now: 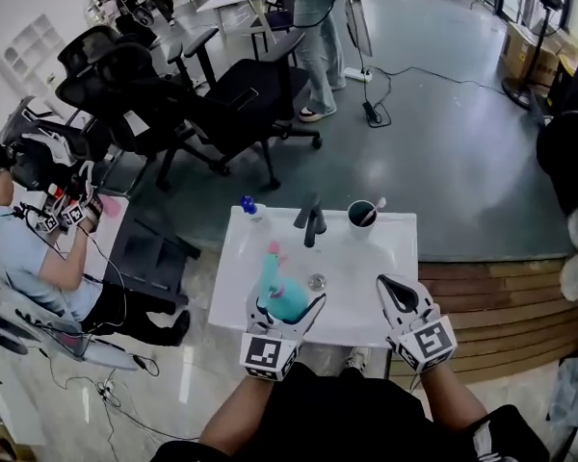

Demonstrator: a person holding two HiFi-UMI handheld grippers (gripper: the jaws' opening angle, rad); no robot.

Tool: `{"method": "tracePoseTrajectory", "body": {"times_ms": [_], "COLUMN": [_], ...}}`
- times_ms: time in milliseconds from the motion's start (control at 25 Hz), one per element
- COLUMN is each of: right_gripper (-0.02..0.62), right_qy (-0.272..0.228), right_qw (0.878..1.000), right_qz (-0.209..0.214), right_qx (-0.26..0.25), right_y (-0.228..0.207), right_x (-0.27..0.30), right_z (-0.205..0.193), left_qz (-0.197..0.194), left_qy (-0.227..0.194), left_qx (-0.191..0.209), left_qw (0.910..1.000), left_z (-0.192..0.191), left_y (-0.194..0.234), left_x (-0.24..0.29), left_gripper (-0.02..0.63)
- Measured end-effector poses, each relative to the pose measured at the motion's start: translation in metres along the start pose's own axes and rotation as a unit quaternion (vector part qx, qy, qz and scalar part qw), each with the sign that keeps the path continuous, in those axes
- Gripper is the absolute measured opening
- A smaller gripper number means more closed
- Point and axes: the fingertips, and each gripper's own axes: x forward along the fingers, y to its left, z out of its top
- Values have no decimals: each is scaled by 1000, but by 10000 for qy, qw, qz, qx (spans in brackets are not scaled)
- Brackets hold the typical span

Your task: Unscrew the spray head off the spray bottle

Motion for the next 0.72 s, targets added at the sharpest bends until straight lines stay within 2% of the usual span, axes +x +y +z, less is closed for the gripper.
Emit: {"method": "tracePoseTrajectory", "body": {"times_ms": [280, 440, 640, 720], "right_gripper": [5, 5, 8, 87], "right_qy": [-104, -266, -420, -487], "right_qw": [9986, 9955, 9880, 9838], "right_qz": [503, 900, 1472, 1720], "right_qx": [-115, -91, 223, 165], "right_y": [11, 34, 74, 88], "right_x": [26, 45, 71, 83], "right_z": [8, 32, 70, 82], "left_qz": [-11, -194, -561, -673], "left_qy": [97, 169, 287, 312], "left_qx": [78, 143, 277, 306], "left_qw": [9999, 9996, 9976, 9968], "left_z": [-6, -5, -11, -12], "left_y": [13, 26, 39, 44], "left_x": [14, 22, 28, 31], "left_gripper": [474, 474, 474, 474]}}
